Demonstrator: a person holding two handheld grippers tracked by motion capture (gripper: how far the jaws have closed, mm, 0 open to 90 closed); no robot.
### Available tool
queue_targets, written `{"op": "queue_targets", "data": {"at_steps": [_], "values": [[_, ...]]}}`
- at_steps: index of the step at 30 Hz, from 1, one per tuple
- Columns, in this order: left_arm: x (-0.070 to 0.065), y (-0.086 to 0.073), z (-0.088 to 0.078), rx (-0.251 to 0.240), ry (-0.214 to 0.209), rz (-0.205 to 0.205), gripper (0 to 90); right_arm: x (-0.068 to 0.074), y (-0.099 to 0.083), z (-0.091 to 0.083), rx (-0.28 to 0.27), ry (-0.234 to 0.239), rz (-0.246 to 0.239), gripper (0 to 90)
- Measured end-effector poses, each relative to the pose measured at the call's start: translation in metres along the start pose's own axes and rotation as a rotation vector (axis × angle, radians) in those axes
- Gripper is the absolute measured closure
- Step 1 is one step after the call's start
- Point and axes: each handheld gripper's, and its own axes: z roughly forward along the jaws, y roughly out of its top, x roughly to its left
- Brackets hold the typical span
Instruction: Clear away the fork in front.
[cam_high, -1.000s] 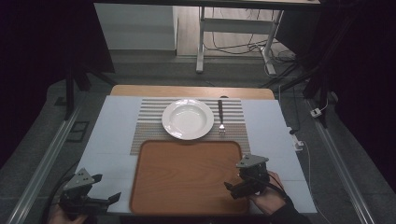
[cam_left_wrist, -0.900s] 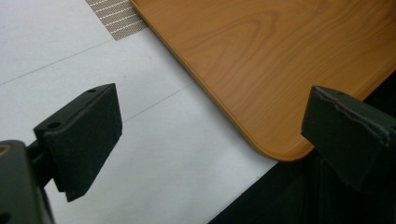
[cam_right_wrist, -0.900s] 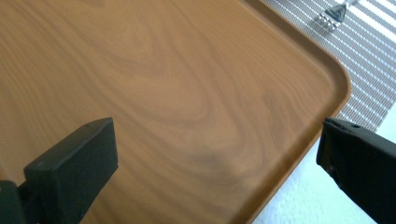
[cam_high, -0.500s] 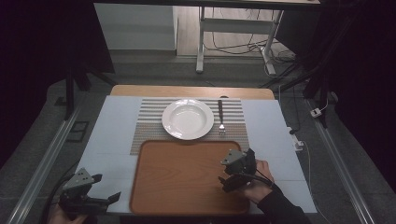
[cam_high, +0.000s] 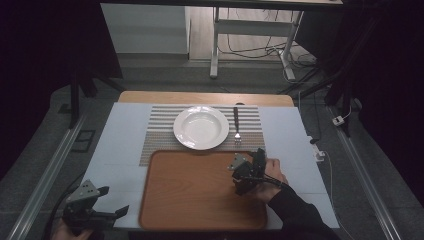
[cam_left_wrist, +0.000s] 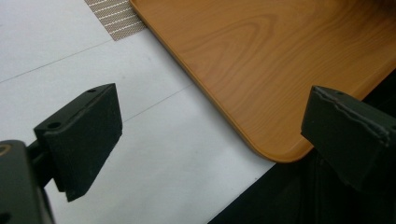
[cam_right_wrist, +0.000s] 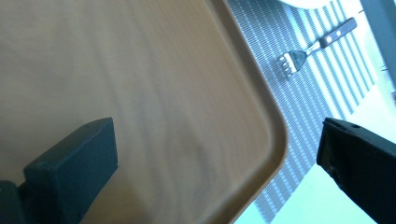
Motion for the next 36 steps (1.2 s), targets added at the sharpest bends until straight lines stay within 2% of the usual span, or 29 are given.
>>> {"op": "queue_targets", "data": {"at_steps": [10,12,13,15,18,19,20,21,22,25,29,30,31,32,33,34,35,36], "values": [[0.0,0.0,0.0,-0.001,-0.003,-0.003,6.0,-0.016,0.011,0.021,0.058,-0.05,-0.102,0.0],[0.001,0.0,0.0,-0.002,-0.003,-0.004,6.0,-0.017,0.012,0.023,0.066,-0.057,-0.099,0.0],[0.001,0.0,0.0,-0.002,-0.004,-0.007,6.0,-0.02,0.013,0.026,0.067,-0.028,-0.103,0.0],[0.001,-0.001,0.0,-0.003,-0.007,-0.01,6.0,-0.026,0.017,0.03,0.081,-0.05,-0.129,1.8],[0.002,-0.001,-0.001,-0.005,-0.011,-0.013,6.0,-0.032,0.019,0.033,0.087,-0.054,-0.142,2.8],[0.002,-0.001,-0.001,-0.006,-0.012,-0.014,6.0,-0.039,0.021,0.036,0.093,-0.041,-0.152,3.4],[0.002,-0.001,-0.001,-0.006,-0.012,-0.015,6.0,-0.042,0.022,0.037,0.099,-0.06,-0.159,3.9],[0.002,-0.001,-0.001,-0.006,-0.012,-0.015,6.0,-0.045,0.023,0.038,0.097,-0.054,-0.16,4.6],[0.002,-0.001,-0.001,-0.007,-0.012,-0.015,6.0,-0.048,0.025,0.038,0.102,-0.074,-0.17,5.6],[0.002,-0.001,-0.001,-0.007,-0.014,-0.017,6.0,-0.054,0.028,0.041,0.106,-0.087,-0.173,7.6],[0.003,-0.001,-0.001,-0.009,-0.018,-0.02,6.0,-0.067,0.035,0.047,0.1,-0.098,-0.192,18.1],[0.003,-0.001,-0.001,-0.01,-0.019,-0.02,6.0,-0.067,0.035,0.047,0.1,-0.098,-0.192,18.1],[0.003,-0.001,-0.001,-0.01,-0.019,-0.02,6.0,-0.069,0.039,0.05,0.103,-0.074,-0.205,24.3],[0.003,-0.001,-0.001,-0.011,-0.021,-0.021,6.0,-0.069,0.039,0.05,0.103,-0.074,-0.205,24.3],[0.003,-0.001,-0.001,-0.011,-0.021,-0.021,6.0,-0.069,0.042,0.055,0.118,-0.098,-0.228,28.9],[0.003,-0.001,-0.001,-0.011,-0.021,-0.021,6.0,-0.068,0.043,0.058,0.113,-0.074,-0.218,31.1],[0.003,-0.001,-0.001,-0.012,-0.022,-0.021,6.0,-0.069,0.044,0.06,0.127,-0.071,-0.242,33.7],[0.003,-0.001,-0.002,-0.012,-0.022,-0.021,6.0,-0.068,0.046,0.063,0.132,-0.089,-0.254,36.1]]}}
